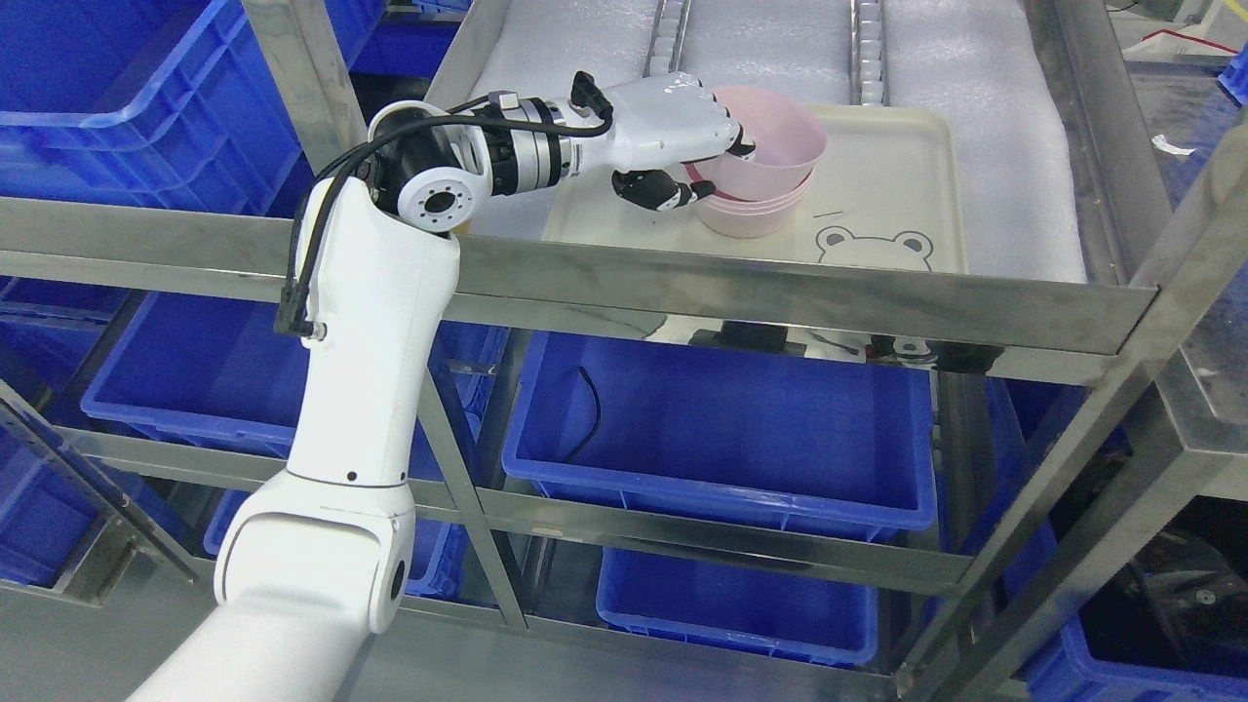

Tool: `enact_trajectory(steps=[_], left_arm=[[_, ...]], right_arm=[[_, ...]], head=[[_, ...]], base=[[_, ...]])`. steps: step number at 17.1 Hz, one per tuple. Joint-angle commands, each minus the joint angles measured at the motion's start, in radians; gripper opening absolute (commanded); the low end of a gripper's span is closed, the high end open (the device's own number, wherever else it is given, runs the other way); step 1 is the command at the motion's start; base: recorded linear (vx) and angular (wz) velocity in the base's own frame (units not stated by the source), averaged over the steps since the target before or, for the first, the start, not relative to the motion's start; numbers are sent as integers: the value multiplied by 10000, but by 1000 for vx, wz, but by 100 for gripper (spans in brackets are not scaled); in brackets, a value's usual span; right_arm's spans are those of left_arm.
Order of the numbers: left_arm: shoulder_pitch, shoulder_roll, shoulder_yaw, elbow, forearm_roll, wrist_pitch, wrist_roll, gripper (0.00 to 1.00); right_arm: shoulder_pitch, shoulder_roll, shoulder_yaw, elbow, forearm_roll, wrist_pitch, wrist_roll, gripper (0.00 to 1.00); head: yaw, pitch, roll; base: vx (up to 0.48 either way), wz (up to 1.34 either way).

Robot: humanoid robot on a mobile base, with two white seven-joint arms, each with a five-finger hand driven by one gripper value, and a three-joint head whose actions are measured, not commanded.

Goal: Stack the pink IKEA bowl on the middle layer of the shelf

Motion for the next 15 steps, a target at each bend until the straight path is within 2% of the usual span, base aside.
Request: enact_trajectory(steps=[1, 4, 8, 10, 15], left_arm=[[-87, 174, 55, 188, -102, 1, 8, 30], [-87, 174, 70, 188, -87, 1, 8, 49], [-103, 174, 559, 172, 432, 1, 191, 82], [-133, 174, 607, 142, 1900, 1, 192, 88], [-486, 174, 807, -72, 4630, 1, 435, 88]], right_arm=[[1, -174, 46, -175, -10, 5, 3, 100], [1, -174, 46, -175, -11, 5, 3, 100], [1, -174, 31, -175, 5, 5, 3, 100], [1, -174, 46, -175, -11, 5, 3, 100], [1, -174, 46, -175, 5, 5, 3, 100]], head=[[0, 0, 0], [0, 0, 0], [0, 0, 0], [0, 0, 0], [0, 0, 0]], base=[[0, 0], [0, 0], [0, 0], [0, 0], [0, 0]])
